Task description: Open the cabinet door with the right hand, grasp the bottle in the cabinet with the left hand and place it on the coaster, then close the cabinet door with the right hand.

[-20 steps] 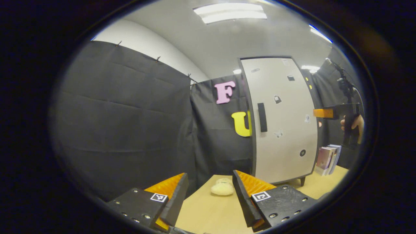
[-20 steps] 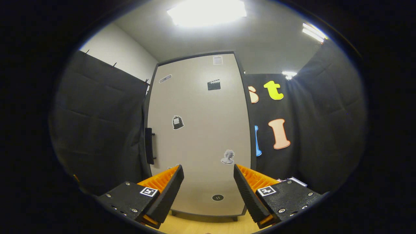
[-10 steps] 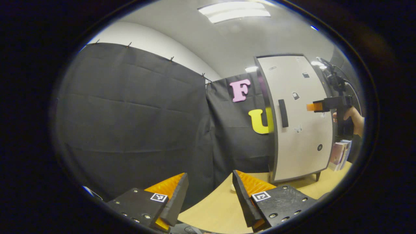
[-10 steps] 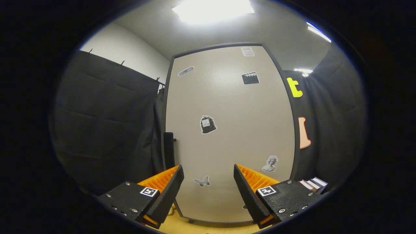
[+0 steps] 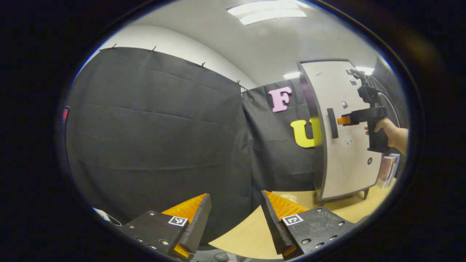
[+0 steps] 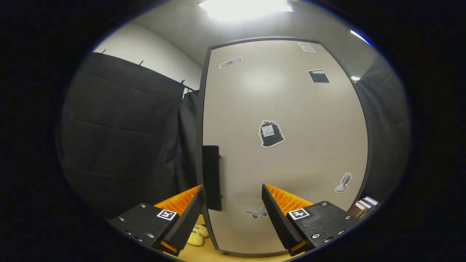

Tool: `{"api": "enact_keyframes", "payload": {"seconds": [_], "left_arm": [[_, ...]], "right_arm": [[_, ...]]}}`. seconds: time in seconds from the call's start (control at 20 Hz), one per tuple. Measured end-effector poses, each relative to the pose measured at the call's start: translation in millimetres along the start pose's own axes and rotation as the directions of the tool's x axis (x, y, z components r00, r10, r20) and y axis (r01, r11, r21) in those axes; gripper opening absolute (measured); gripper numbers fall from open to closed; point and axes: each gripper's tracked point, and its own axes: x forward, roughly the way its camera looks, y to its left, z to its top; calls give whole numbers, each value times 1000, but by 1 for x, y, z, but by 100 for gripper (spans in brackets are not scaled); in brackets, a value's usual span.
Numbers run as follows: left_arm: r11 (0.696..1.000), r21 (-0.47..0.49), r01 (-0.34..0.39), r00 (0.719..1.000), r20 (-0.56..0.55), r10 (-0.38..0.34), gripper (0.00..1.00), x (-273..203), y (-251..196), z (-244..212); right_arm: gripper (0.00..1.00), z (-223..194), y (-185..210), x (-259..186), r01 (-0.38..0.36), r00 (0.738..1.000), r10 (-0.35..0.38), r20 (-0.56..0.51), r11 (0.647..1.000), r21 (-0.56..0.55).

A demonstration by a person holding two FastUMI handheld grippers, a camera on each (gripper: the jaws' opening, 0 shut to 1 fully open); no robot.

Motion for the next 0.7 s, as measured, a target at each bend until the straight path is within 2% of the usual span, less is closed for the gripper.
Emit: {"api": "enact_keyframes", "payload": {"seconds": [0.1, 0.15, 0.2, 0.25, 0.4, 0.5, 0.55, 0.6, 0.65, 0.7], "left_arm": [[1000, -8, -23, 1000, -11, 23, 78, 1, 12, -6], [999, -13, -31, 999, -17, 31, 82, 0, 17, -9], [999, -17, -37, 999, -22, 37, 78, -1, 21, -12], [999, -19, -41, 999, -25, 41, 82, -2, 23, -15], [998, -19, -59, 998, -25, 59, 82, 1, 27, -20], [997, -36, -66, 997, -29, 65, 78, 2, 29, -23], [997, -43, -63, 998, -31, 62, 78, 3, 30, -25], [997, -43, -63, 998, -31, 62, 82, 3, 31, -26], [997, -39, -65, 997, -33, 64, 82, 4, 33, -29], [997, -36, -66, 997, -36, 64, 82, 4, 36, -31]], "right_arm": [[94, -1, 10, 11, 7, 1000, -7, -15, 1000, 5], [94, 0, 14, 17, 9, 1000, -9, -15, 1000, 5], [94, 1, 19, 23, 12, 1000, -12, -15, 1000, -1], [93, 1, 21, 29, 20, 1000, -20, -20, 1000, -12], [87, -8, 23, 47, 52, 997, -54, -58, 998, -38], [78, -16, 28, 55, 54, 994, -58, -88, 998, -41], [69, -14, 30, 55, 54, 996, -57, -73, 998, -41], [63, -9, 31, 57, 63, 997, -66, -45, 997, -47], [52, -10, 25, 58, 102, 994, -104, -39, 993, -58], [46, -9, 25, 57, 108, 994, -109, -26, 993, -44]]}}
